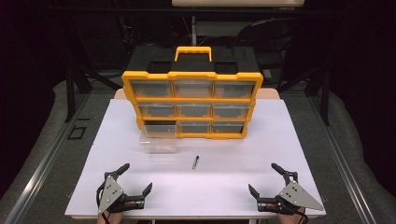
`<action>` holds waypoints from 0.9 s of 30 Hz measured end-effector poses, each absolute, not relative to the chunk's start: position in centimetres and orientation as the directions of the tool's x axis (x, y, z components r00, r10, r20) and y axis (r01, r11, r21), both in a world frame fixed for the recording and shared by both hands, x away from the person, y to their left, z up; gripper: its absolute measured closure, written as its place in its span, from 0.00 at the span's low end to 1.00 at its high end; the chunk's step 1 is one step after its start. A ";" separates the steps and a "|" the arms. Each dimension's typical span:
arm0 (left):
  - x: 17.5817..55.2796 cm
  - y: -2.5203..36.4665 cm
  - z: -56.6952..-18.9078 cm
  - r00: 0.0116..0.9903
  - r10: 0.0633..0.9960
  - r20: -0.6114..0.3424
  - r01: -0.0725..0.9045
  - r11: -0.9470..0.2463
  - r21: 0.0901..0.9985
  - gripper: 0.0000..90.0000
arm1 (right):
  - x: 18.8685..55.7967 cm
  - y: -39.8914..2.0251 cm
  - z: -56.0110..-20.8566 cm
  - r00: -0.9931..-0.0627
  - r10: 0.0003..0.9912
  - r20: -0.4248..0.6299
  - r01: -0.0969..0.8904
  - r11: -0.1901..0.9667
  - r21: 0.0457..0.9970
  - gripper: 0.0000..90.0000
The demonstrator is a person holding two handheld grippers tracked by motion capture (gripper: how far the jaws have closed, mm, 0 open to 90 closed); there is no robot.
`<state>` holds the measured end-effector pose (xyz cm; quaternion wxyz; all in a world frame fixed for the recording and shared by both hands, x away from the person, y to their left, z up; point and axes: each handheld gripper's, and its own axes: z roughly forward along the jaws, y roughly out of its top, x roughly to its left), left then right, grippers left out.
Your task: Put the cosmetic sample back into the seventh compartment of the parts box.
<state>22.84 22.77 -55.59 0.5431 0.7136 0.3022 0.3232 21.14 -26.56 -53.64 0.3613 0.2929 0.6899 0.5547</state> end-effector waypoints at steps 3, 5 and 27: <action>22.8 22.7 -55.6 0.609 0.782 0.132 0.082 -0.228 0.970 0.00 | 21.2 -26.6 -53.7 -0.568 0.805 -0.172 0.005 0.212 0.977 0.00; 22.8 22.7 -55.6 0.609 0.782 0.132 0.082 -0.228 0.970 0.00 | 21.2 -26.6 -53.7 -0.568 0.805 -0.172 0.007 0.213 0.977 0.00; 23.1 21.2 -55.8 0.647 0.748 0.147 0.098 -0.274 0.957 0.00 | 21.4 -26.4 -53.9 -0.573 0.803 -0.164 0.026 0.217 0.976 0.00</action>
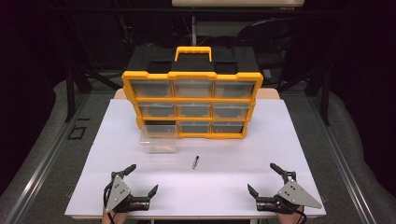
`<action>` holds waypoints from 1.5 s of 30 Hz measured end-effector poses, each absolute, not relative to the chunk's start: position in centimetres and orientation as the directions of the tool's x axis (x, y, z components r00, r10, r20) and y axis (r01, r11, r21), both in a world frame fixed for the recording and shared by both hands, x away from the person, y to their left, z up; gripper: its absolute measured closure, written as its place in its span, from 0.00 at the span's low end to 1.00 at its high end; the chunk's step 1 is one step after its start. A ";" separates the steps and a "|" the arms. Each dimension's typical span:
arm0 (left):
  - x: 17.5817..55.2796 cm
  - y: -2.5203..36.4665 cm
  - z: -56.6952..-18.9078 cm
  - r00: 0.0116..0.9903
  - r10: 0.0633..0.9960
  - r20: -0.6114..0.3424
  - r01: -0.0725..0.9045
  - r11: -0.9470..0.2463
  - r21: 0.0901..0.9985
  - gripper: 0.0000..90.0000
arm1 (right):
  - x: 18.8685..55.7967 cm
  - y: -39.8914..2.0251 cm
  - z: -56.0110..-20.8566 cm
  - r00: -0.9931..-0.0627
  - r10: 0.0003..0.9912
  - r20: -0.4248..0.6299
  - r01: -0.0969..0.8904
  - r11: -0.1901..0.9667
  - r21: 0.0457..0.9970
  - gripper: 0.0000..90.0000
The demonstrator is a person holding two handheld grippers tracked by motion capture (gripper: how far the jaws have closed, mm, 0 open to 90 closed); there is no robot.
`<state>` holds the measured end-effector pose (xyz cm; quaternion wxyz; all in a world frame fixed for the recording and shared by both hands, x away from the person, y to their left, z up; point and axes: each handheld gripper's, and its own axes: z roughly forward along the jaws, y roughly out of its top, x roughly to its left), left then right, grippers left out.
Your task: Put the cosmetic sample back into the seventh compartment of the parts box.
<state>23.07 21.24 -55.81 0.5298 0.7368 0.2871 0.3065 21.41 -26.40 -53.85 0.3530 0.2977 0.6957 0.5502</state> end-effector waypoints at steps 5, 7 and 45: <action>23.4 20.6 -55.9 0.662 0.735 0.146 0.107 -0.286 0.952 0.00 | 21.5 -26.4 -53.9 -0.573 0.803 -0.161 0.027 0.215 0.976 0.00; 23.6 20.3 -55.8 0.668 0.730 0.146 0.115 -0.294 0.949 0.00 | 21.5 -26.4 -53.9 -0.573 0.803 -0.161 0.028 0.216 0.976 0.00; 26.5 14.9 -55.6 0.722 0.689 0.056 0.267 -0.353 0.897 0.00 | 21.6 -26.4 -54.0 -0.575 0.804 -0.154 0.042 0.217 0.975 0.00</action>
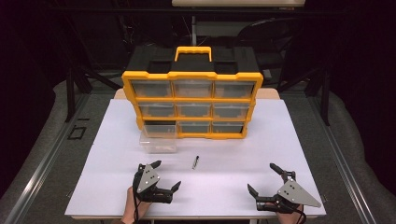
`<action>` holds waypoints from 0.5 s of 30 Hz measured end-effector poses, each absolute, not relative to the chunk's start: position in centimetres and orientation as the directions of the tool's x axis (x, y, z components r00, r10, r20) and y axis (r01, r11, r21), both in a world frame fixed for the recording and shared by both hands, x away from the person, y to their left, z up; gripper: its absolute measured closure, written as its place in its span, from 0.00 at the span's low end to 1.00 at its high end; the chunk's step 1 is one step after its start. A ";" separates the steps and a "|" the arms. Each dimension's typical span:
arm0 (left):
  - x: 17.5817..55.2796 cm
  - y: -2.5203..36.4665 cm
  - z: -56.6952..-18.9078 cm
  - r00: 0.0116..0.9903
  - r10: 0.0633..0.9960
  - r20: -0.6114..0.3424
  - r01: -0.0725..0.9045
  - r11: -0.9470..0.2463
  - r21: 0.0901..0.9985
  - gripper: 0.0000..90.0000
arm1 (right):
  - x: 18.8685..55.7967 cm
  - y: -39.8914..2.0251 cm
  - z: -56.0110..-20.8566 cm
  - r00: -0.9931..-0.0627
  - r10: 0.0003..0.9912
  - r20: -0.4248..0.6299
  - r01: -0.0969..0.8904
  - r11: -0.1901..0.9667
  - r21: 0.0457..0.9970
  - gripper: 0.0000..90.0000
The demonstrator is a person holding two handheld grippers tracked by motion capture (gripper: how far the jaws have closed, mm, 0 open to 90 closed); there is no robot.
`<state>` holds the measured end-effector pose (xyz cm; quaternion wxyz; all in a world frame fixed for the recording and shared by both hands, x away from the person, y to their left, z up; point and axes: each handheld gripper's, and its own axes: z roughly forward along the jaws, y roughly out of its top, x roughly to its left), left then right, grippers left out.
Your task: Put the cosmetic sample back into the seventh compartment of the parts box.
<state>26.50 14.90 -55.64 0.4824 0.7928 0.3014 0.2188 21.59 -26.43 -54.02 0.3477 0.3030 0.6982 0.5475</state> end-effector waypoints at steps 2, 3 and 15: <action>26.6 14.6 -55.6 0.720 0.692 0.053 0.275 -0.355 0.893 0.00 | 21.6 -26.4 -54.0 -0.574 0.804 -0.153 0.043 0.217 0.975 0.00; 26.7 14.5 -55.5 0.720 0.692 0.052 0.278 -0.355 0.892 0.00 | 21.6 -26.4 -54.0 -0.574 0.805 -0.152 0.044 0.216 0.976 0.00; 27.1 12.7 -55.3 0.703 0.709 0.056 0.309 -0.375 0.874 0.00 | 21.6 -26.4 -54.0 -0.574 0.804 -0.154 0.047 0.220 0.974 0.00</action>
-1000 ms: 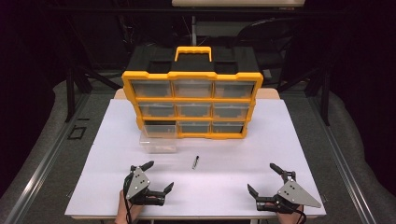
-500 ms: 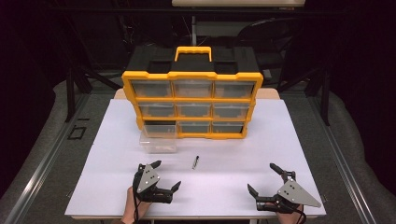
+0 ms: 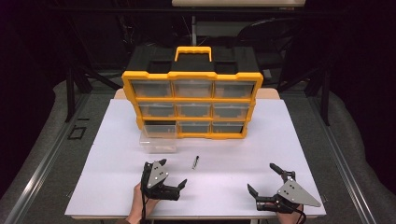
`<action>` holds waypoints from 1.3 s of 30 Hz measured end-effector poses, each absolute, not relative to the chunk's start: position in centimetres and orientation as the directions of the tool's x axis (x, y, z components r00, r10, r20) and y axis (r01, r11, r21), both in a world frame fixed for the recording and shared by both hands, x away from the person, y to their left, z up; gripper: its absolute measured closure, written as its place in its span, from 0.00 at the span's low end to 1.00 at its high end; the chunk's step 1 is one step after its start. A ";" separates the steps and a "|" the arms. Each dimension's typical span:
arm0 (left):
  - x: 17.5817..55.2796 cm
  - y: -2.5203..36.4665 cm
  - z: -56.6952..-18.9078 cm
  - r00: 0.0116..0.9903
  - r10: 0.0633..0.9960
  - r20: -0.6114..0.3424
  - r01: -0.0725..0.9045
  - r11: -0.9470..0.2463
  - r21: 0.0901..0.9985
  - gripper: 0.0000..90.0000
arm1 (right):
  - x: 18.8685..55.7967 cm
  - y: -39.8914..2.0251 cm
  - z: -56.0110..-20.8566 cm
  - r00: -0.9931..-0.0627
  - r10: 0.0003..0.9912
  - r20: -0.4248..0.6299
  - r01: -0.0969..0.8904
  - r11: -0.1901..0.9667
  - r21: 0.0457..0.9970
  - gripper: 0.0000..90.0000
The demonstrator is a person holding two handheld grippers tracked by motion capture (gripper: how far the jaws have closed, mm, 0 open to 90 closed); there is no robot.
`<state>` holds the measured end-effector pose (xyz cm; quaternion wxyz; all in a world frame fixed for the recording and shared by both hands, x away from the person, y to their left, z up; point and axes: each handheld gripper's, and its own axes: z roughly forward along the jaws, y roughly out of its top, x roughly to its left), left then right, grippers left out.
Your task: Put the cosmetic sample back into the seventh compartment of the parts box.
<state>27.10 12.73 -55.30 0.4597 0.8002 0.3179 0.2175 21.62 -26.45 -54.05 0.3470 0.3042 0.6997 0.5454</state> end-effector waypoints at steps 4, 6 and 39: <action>27.4 12.2 -55.2 0.700 0.712 0.057 0.318 -0.382 0.868 0.00 | 21.7 -26.5 -54.1 -0.573 0.805 -0.152 0.049 0.219 0.975 0.00; 27.5 11.9 -55.2 0.698 0.714 0.056 0.323 -0.383 0.865 0.00 | 21.7 -26.5 -54.1 -0.573 0.805 -0.152 0.050 0.219 0.974 0.00; 30.0 6.5 -55.5 0.649 0.758 0.063 0.419 -0.426 0.802 0.00 | 21.9 -26.4 -54.3 -0.590 0.794 -0.145 0.071 0.229 0.971 0.00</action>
